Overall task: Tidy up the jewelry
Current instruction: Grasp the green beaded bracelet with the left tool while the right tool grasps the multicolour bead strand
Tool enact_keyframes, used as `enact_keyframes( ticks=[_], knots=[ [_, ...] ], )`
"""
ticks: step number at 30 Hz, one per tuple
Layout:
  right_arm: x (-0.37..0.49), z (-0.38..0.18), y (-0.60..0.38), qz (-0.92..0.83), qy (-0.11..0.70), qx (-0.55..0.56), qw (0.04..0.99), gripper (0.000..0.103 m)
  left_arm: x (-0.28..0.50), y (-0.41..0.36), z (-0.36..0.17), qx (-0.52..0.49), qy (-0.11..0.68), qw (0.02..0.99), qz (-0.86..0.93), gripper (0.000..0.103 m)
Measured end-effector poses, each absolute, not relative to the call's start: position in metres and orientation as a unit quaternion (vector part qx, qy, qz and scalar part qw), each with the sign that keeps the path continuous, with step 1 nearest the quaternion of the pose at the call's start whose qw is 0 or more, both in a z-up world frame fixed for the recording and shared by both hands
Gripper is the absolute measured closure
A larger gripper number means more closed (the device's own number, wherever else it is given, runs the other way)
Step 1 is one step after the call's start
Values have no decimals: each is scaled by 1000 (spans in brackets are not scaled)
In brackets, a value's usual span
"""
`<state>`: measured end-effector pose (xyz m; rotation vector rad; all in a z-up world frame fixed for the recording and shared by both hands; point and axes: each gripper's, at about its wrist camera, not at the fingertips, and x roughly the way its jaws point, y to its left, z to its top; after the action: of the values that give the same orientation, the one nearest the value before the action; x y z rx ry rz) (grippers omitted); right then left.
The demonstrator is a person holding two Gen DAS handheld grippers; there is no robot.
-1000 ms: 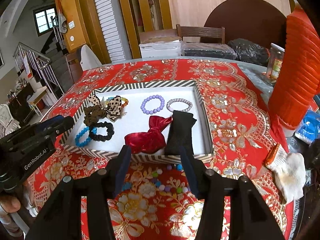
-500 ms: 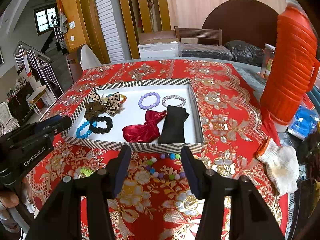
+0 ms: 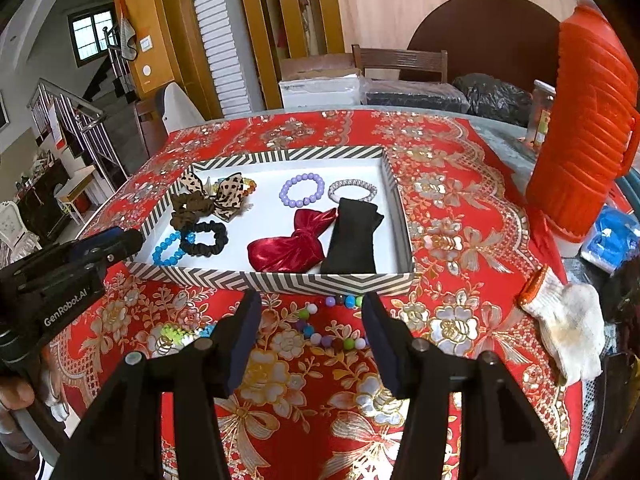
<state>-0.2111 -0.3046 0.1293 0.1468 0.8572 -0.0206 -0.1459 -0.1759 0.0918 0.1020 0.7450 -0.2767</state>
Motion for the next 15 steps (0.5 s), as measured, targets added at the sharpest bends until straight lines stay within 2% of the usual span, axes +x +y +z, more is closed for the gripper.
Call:
enact_keyframes(
  ticks=[15],
  knots=[
    [-208,109,-321,-18,435,87,896,48,-134,-152,77,33,404,904,-138,81]
  ],
)
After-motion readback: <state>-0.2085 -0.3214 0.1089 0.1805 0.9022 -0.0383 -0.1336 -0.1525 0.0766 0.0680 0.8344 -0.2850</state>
